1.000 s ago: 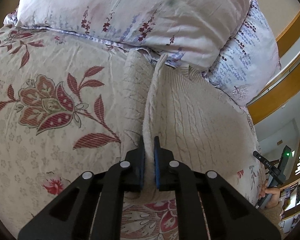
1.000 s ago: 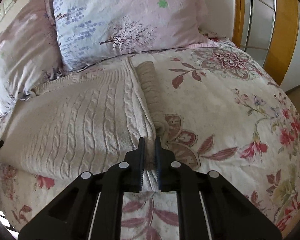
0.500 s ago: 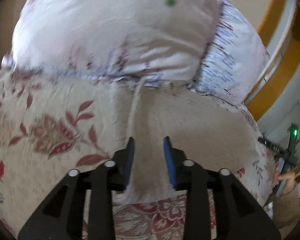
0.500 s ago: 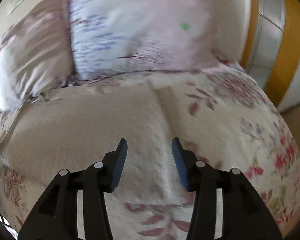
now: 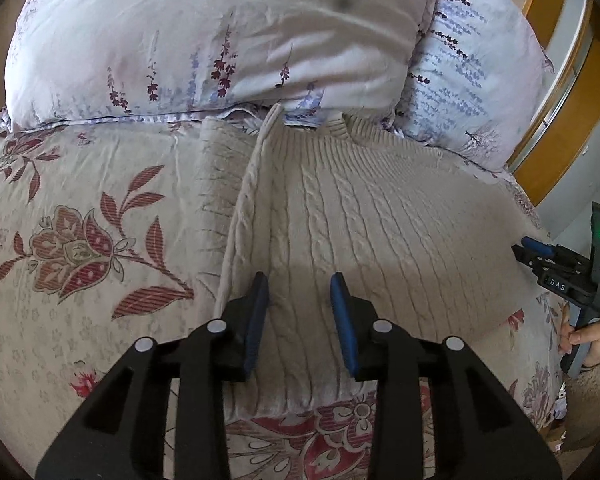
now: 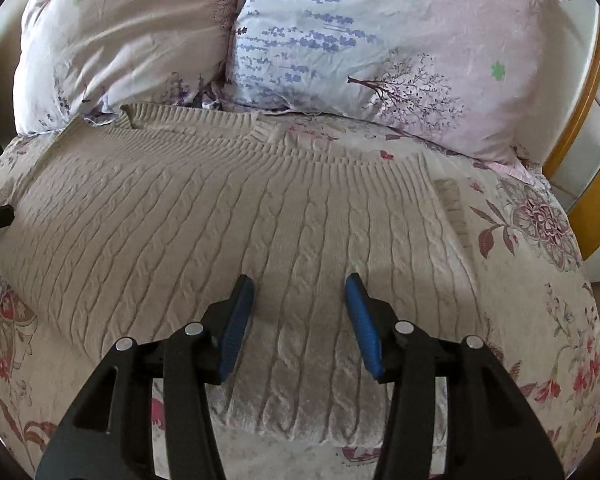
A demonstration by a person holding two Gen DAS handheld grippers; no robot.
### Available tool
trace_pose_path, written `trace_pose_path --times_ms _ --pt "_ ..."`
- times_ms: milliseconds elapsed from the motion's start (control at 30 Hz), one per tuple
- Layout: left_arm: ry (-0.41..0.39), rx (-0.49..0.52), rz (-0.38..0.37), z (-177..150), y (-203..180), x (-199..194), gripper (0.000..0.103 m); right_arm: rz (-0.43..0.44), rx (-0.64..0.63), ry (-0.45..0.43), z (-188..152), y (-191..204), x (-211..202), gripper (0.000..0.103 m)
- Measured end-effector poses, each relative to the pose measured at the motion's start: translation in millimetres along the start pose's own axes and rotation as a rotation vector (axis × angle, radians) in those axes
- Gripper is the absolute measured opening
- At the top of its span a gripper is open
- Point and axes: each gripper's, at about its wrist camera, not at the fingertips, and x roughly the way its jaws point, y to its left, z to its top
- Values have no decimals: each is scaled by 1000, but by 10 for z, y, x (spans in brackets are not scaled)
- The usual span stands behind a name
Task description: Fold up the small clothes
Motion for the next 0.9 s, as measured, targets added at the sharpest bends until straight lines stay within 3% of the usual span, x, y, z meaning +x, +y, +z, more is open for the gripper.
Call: trace_pose_path --times_ms 67,233,333,500,633,900 --pt "0 -4 -6 -4 -6 -39 33 -9 -11 8 3 15 -9 51" --pt "-50 -129 -107 98 197 -280 35 4 40 9 105 1 -93 55" --pt "-66 -216 -108 221 372 -305 48 72 74 -19 197 47 -123 63" --pt "-25 -373 -136 332 644 -110 60 79 15 -16 301 369 -40 63" --pt "8 -424 -162 380 698 21 64 48 -37 -27 332 561 16 63" --pt "35 -436 -150 462 672 228 65 70 -9 -11 306 561 123 64"
